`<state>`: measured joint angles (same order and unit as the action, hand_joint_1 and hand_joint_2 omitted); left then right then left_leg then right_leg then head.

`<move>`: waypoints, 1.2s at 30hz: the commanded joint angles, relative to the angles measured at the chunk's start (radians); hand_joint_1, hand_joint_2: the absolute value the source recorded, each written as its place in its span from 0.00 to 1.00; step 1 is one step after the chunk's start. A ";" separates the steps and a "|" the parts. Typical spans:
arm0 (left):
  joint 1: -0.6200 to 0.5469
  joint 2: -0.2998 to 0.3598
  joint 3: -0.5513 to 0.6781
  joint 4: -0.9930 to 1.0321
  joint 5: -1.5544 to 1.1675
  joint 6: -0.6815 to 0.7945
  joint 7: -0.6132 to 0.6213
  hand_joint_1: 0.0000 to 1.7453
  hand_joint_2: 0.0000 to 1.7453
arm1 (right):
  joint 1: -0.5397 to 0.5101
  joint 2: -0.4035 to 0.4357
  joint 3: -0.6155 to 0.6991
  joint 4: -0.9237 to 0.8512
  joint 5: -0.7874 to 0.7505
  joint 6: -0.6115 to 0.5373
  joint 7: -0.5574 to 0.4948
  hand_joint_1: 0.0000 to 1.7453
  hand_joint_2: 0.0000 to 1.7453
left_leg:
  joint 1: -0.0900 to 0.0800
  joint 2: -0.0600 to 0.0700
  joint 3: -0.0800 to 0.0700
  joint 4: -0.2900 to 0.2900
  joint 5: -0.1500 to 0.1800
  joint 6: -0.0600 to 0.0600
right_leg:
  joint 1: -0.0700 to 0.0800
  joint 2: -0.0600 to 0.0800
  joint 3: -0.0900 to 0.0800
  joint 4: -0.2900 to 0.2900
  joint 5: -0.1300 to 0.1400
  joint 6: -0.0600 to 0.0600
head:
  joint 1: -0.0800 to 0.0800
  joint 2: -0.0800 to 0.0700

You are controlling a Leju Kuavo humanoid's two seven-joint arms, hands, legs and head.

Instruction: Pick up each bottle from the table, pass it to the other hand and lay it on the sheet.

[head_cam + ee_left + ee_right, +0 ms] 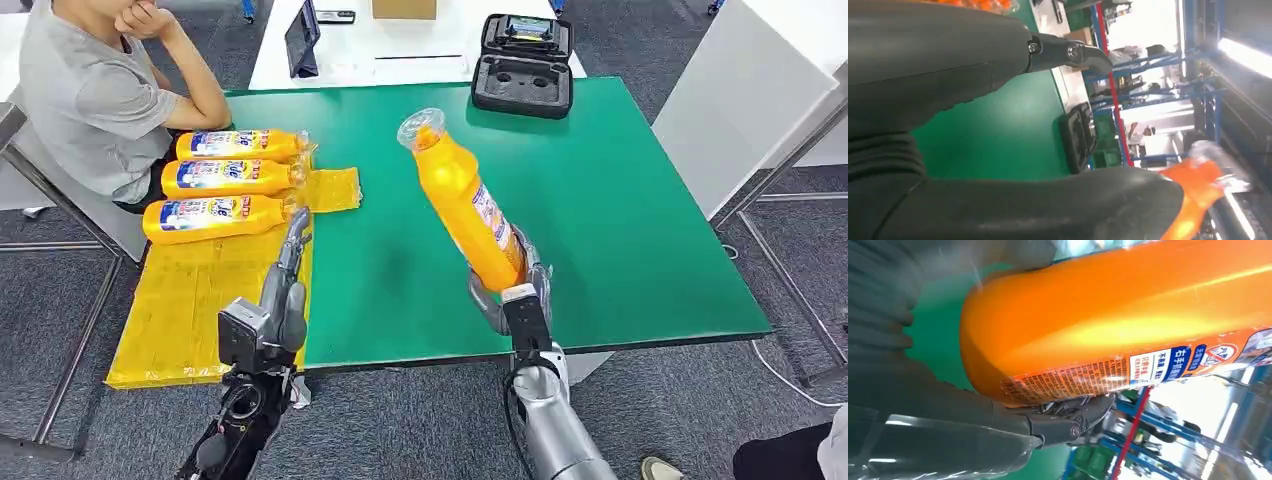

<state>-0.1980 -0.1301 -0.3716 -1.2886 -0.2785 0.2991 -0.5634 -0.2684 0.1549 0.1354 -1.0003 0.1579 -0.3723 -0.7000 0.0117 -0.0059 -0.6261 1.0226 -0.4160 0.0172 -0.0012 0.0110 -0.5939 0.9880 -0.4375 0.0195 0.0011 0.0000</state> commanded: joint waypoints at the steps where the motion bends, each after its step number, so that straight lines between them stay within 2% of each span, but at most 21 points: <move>1: -0.016 0.009 -0.022 0.056 0.007 -0.007 0.007 0.00 0.00 | 0.001 -0.011 0.030 -0.067 -0.009 -0.005 0.002 1.00 1.00 | -0.001 0.000 0.005 -0.001 -0.001 0.000 | 0.000 -0.001 0.005 -0.001 -0.001 0.000 | 0.000 0.000; 7: -0.016 0.009 -0.022 0.056 0.007 -0.007 0.007 0.00 0.00 | 0.001 -0.011 0.030 -0.067 -0.009 -0.005 0.002 1.00 1.00 | -0.001 0.001 0.003 -0.001 -0.001 0.000 | -0.001 0.000 0.003 -0.001 -0.001 0.000 | 0.000 0.000; 13: -0.028 0.010 -0.024 0.089 0.049 -0.076 0.022 0.00 0.00 | 0.004 -0.032 0.155 -0.105 -0.030 0.055 0.002 1.00 1.00 | -0.001 0.001 0.003 -0.001 -0.001 0.000 | 0.000 0.000 0.003 -0.001 -0.001 0.000 | 0.000 0.000; 15: -0.045 0.009 -0.030 0.093 0.050 -0.084 0.020 0.00 0.00 | -0.004 -0.039 0.221 -0.069 -0.003 0.086 0.003 1.00 1.00 | 0.000 0.002 0.003 -0.001 -0.001 0.000 | 0.000 0.001 0.002 -0.001 0.000 0.000 | 0.000 0.000; 22: -0.075 0.031 -0.009 0.067 0.039 -0.080 0.018 0.00 0.00 | -0.021 -0.030 0.296 0.017 0.041 0.097 0.002 1.00 1.00 | 0.000 0.001 0.005 -0.001 -0.001 0.000 | 0.000 0.000 0.004 -0.001 -0.001 0.000 | 0.000 0.000; 36: -0.080 0.029 -0.006 0.077 0.037 -0.083 0.017 0.00 0.00 | -0.025 -0.029 0.317 0.036 0.052 0.093 0.002 1.00 1.00 | 0.000 0.001 0.003 -0.001 -0.001 0.000 | 0.000 0.000 0.003 -0.001 -0.001 0.000 | 0.000 0.000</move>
<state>-0.2313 -0.1270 -0.3780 -1.2699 -0.2365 0.2205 -0.5493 -0.2448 0.1450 0.3815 -1.0639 0.2045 -0.2804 -0.7000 0.0120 -0.0059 -0.6265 1.0224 -0.4159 0.0172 -0.0009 0.0110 -0.5941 0.9881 -0.4376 0.0194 0.0011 0.0000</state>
